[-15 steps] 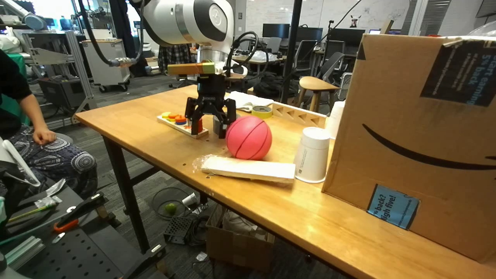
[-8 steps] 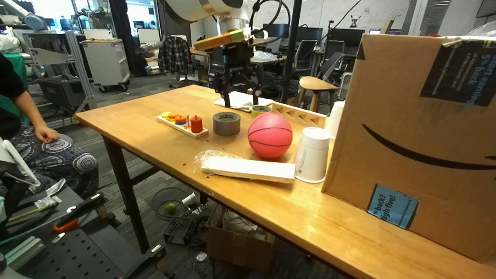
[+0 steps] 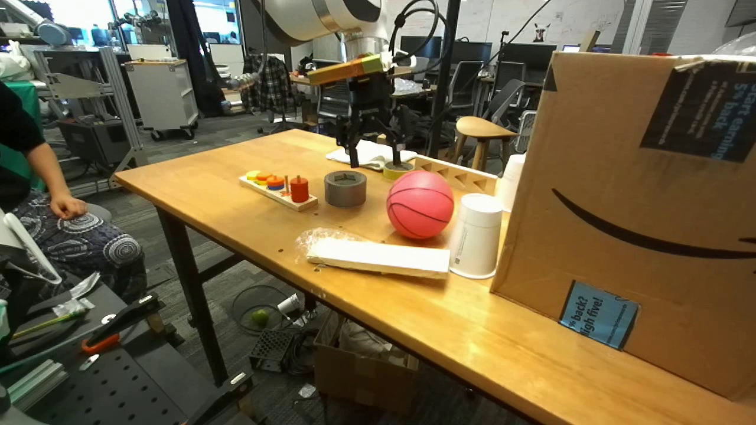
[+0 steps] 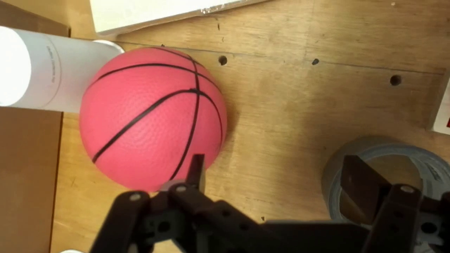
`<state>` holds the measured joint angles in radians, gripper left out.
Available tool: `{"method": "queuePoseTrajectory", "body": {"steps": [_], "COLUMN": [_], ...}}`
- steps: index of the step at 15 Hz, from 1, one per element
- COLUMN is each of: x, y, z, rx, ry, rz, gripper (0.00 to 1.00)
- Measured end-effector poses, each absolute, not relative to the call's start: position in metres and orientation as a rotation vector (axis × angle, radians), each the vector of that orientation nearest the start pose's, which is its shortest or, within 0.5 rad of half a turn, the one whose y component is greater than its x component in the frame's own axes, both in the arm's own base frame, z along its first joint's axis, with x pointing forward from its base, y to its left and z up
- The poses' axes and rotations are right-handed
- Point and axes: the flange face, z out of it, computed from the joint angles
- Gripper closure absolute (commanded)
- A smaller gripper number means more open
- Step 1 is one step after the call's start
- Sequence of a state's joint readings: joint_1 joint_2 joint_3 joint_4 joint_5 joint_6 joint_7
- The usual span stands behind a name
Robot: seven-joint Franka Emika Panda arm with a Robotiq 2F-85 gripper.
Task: Push the basketball between the two cups
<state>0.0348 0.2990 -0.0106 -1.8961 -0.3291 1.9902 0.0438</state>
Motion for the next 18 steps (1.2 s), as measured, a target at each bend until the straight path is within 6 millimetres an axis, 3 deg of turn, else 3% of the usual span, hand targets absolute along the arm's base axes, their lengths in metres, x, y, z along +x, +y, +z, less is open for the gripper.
{"method": "queuePoseTrajectory", "body": {"steps": [6,12,18], "x": [0.57,0.549,0.545], "y": [-0.001,0.008,0.014], "z": [0.308,0.307,0.307], "rx": [-3.391,-3.385,-3.381], "ry": [-0.264,-0.283,-0.303], "rz": [0.445,0.474,0.477], "gripper": [0.0,0.0,0.0]}}
